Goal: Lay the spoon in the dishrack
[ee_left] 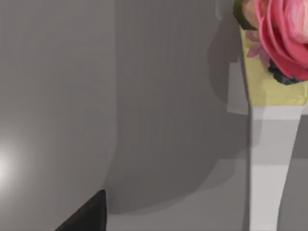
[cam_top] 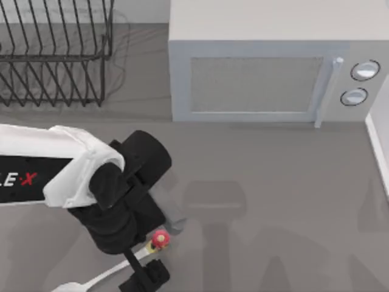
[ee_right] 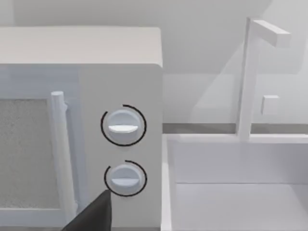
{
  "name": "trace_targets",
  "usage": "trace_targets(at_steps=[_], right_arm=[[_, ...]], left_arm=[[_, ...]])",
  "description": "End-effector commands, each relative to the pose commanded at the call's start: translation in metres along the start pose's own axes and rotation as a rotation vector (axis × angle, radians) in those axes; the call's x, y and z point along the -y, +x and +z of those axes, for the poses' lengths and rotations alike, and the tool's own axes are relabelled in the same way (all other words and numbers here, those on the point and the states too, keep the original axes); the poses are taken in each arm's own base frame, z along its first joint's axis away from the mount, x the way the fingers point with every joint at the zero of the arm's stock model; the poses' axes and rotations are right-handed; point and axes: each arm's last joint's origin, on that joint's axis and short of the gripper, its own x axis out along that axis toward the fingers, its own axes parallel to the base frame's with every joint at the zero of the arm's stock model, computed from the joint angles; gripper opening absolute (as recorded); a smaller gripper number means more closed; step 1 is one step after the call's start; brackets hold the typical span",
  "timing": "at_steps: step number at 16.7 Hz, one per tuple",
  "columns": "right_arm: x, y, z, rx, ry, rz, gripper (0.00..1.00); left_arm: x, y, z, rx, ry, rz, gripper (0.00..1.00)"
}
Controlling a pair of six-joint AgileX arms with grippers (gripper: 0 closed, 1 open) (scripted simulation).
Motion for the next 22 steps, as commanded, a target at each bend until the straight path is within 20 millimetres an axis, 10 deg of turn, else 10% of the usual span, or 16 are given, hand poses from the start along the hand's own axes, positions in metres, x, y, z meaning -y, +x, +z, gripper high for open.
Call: trace_targets(at_steps=[2, 15, 22], right_arm=[[0.0, 0.0, 0.0, 0.0, 0.0, 0.0, 1.0], [0.0, 0.0, 0.0, 0.0, 0.0, 0.0, 1.0], [0.0, 0.0, 0.0, 0.0, 0.0, 0.0, 1.0]], left_arm=[[0.0, 0.0, 0.0, 0.0, 0.0, 0.0, 1.0], [0.0, 0.0, 0.0, 0.0, 0.0, 0.0, 0.02], [0.0, 0.0, 0.0, 0.0, 0.0, 0.0, 0.0]])
